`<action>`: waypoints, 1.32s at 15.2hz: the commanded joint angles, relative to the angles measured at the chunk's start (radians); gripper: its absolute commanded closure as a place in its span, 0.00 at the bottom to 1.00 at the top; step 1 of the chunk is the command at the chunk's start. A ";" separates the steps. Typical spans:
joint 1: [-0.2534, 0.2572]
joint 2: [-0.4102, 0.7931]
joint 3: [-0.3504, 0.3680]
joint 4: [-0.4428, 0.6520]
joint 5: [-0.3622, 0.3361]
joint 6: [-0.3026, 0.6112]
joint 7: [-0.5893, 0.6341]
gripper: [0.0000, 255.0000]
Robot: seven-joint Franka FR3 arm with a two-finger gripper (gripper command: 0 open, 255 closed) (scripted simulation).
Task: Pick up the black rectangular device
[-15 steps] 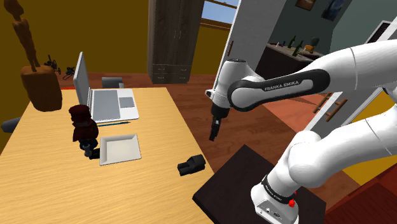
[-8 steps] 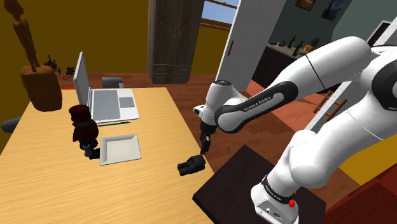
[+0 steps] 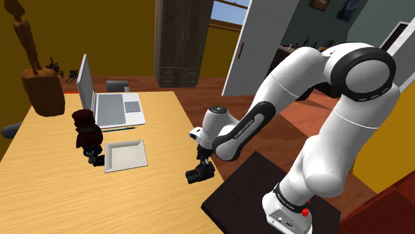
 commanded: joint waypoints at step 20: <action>0.019 0.149 -0.017 0.018 -0.041 0.134 0.019 1.00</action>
